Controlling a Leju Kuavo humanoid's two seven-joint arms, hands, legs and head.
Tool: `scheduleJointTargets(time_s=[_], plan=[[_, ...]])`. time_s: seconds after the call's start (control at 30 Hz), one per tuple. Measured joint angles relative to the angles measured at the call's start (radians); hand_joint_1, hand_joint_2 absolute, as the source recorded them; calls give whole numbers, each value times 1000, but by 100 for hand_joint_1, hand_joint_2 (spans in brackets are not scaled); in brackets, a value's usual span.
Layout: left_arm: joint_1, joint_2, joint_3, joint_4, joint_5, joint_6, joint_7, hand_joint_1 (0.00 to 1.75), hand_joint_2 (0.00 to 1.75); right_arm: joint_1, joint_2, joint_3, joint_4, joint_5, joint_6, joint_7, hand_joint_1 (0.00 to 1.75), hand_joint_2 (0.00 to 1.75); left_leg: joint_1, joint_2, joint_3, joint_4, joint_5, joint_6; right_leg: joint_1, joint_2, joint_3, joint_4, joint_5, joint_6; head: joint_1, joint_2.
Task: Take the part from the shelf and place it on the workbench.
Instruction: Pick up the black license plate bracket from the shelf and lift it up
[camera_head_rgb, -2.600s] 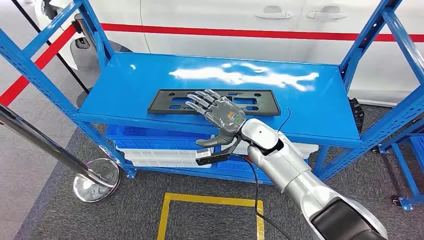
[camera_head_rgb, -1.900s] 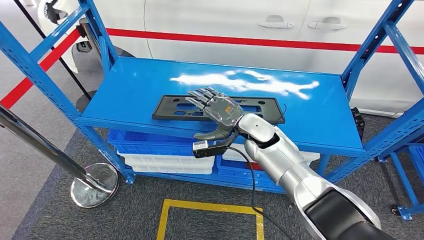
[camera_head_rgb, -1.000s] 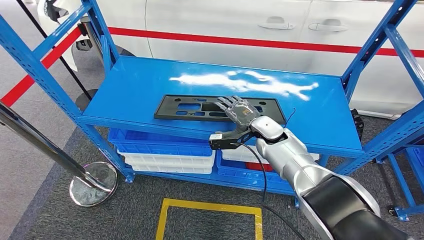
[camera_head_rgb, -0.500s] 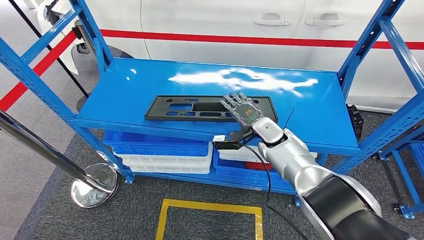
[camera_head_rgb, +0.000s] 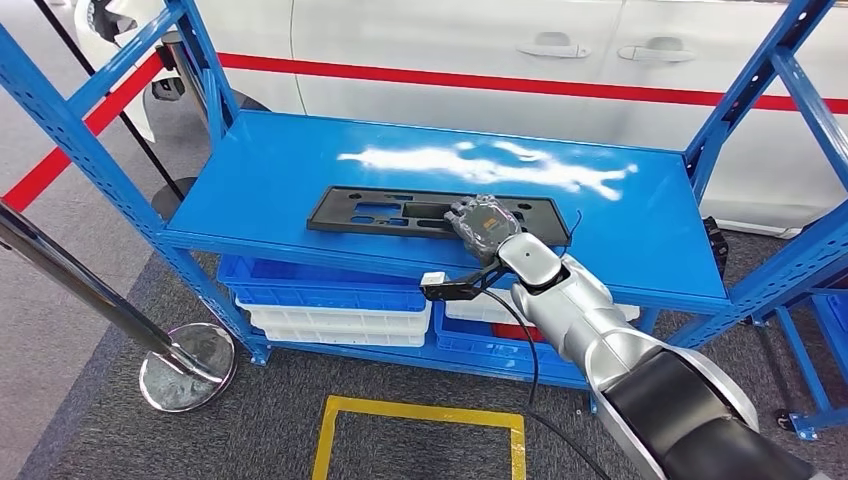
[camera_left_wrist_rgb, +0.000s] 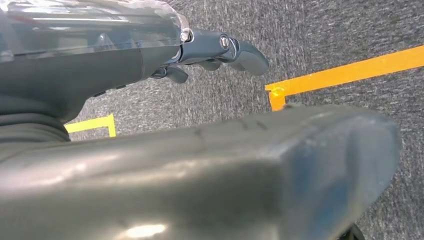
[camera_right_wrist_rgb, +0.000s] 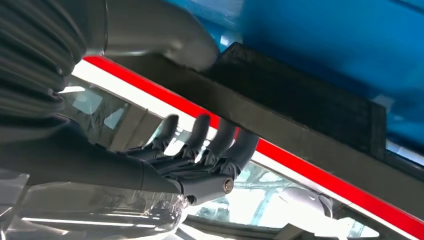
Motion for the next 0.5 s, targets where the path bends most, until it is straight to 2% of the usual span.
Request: scheduleJointTargets(time_s=[0.03,0.1,0.13,0.17,0.27,0.3,0.37,0.43,0.47,0.5], plan=[[0,0,0,0,0,0,0,0,0,-2,0,0,0,0,-1,-1,175,175,0,0,0,4,-2,-2,-1,0,23,-47,31,0,0,0],[0,0,0,0,1,0,0,0,0,-12,0,0,0,0,-3,-1,175,175,-1,-1,-3,17,-10,-10,-3,0,91,-186,92,-2,0,0],[-1,0,0,0,1,0,0,0,0,-17,1,0,0,0,-4,-1,175,175,-3,-2,-6,23,-15,-15,-3,1,114,-234,106,-7,0,0],[-1,0,0,0,1,0,0,0,0,-20,2,0,0,0,-4,-1,175,175,-5,-2,-8,28,-18,-19,-1,2,125,-257,109,-12,0,0],[0,0,0,0,2,0,-2,0,0,-24,4,0,0,0,-12,-5,175,175,-3,-3,-9,32,-23,-33,1,2,126,-262,108,-31,0,0],[0,0,0,0,2,0,-3,0,0,-25,6,0,0,1,-17,-7,175,175,-2,-2,-14,46,-34,-39,-1,0,127,-264,109,-38,0,0],[0,0,0,0,2,1,-7,0,0,-25,9,0,0,2,-29,-11,175,175,2,-1,-51,131,-85,-51,-4,-2,128,-268,112,-46,0,0],[1,0,0,0,2,1,-9,0,0,-23,10,0,0,5,-34,-12,175,175,6,0,-113,266,-147,-60,-4,-3,127,-268,112,-48,0,0],[2,0,0,0,2,1,-9,0,0,-21,10,0,0,6,-36,-14,175,175,7,0,-135,310,-158,-62,-4,-3,127,-267,112,-49,0,0],[3,0,0,0,2,1,-10,0,0,-19,10,0,0,8,-37,-17,175,175,8,0,-138,316,-149,-62,-4,-3,128,-267,112,-48,0,0]])
